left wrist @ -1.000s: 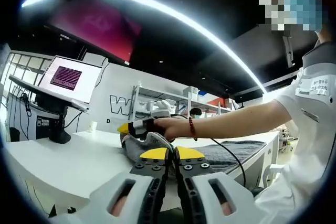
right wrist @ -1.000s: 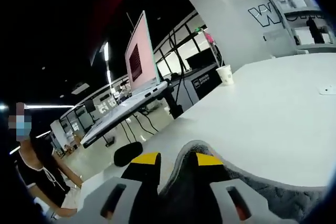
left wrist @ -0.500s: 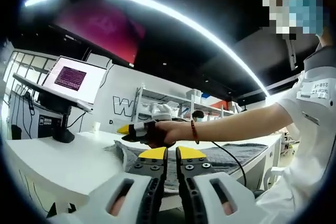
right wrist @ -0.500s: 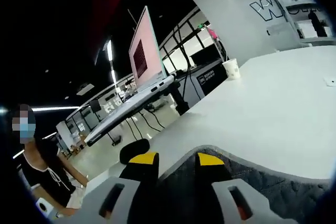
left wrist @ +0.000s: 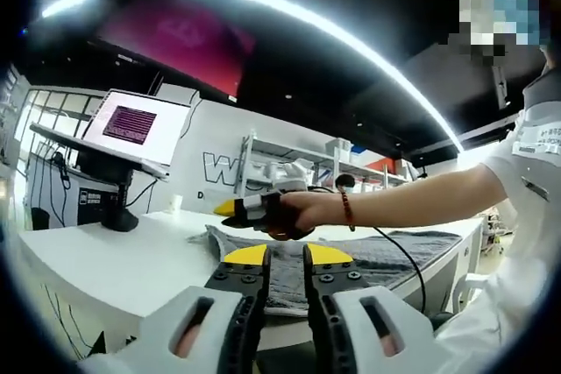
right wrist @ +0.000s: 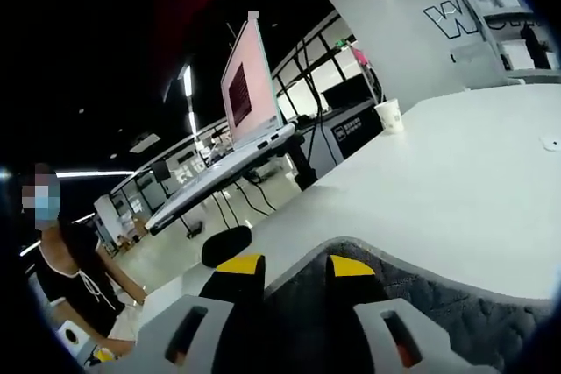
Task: Open the folded towel by lifting each exposed corner and separating the folded layers until the towel lies flat within the target outline without major curled edges
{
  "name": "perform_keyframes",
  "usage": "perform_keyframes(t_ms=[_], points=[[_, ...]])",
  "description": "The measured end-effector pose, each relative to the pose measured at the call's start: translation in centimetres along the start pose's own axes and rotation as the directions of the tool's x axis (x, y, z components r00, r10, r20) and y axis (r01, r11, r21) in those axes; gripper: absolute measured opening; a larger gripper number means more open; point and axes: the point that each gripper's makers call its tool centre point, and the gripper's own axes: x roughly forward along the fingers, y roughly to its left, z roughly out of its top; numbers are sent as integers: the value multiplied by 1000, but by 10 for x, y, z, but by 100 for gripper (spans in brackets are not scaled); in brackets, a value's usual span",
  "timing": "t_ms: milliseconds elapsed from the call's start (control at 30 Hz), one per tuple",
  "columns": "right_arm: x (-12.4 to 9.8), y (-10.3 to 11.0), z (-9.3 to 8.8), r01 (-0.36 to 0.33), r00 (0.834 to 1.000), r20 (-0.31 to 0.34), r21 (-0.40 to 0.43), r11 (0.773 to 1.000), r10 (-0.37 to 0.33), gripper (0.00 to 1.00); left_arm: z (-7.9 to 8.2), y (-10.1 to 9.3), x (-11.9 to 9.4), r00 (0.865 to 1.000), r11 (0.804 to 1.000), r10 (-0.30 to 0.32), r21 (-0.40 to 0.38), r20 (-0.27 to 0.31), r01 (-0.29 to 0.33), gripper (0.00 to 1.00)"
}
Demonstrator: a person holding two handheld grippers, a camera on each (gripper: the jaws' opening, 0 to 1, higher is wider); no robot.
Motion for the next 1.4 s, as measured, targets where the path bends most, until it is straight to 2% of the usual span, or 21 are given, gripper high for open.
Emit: perform_keyframes(t_ms=[133, 233, 267, 333, 533, 800, 833, 900, 1067, 1133, 1333, 1400], points=[[5, 4, -2, -19, 1000, -2, 22, 1000, 19, 22, 2, 4, -2, 1000, 1000, 18, -7, 12, -18, 25], [9, 8, -6, -40, 999, -2, 52, 998, 40, 22, 3, 6, -4, 999, 1000, 27, -16, 16, -27, 34], [9, 9, -7, -42, 999, -5, 52, 998, 42, 22, 3, 7, -5, 999, 999, 29, -16, 19, -28, 38], [11, 11, -9, -43, 999, -15, 39, 998, 44, 22, 4, 7, -6, 999, 999, 30, -17, 24, -29, 40], [10, 14, -14, -55, 998, -28, 35, 998, 56, 22, 4, 8, -7, 999, 999, 32, -18, 21, -32, 31], [5, 13, -16, -55, 998, -36, 16, 998, 56, 22, -2, 12, -5, 999, 998, 50, -26, -4, -50, 14], [4, 13, -16, -58, 998, -35, 11, 998, 59, 22, -6, 14, -3, 997, 997, 69, -28, -29, -70, 11], [4, 14, -16, -61, 997, -38, 9, 998, 61, 22, -5, 21, -3, 993, 994, 113, 4, -30, -113, 6], [0, 21, -16, -71, 997, -34, -9, 997, 70, 21, -10, 38, -10, 980, 981, 194, -16, -53, -195, 4], [-1, 22, -15, -78, 996, -35, -22, 997, 77, 21, -17, 46, -12, 968, 971, 236, -23, -87, -239, 3], [-6, 26, -13, -83, 996, -23, -28, 996, 82, 21, -23, 52, -14, 959, 964, 260, -32, -114, -265, 3], [-11, 25, -10, -82, 996, -24, -53, 995, 81, 21, -33, 52, -14, 950, 960, 268, -40, -160, -278, 3]])
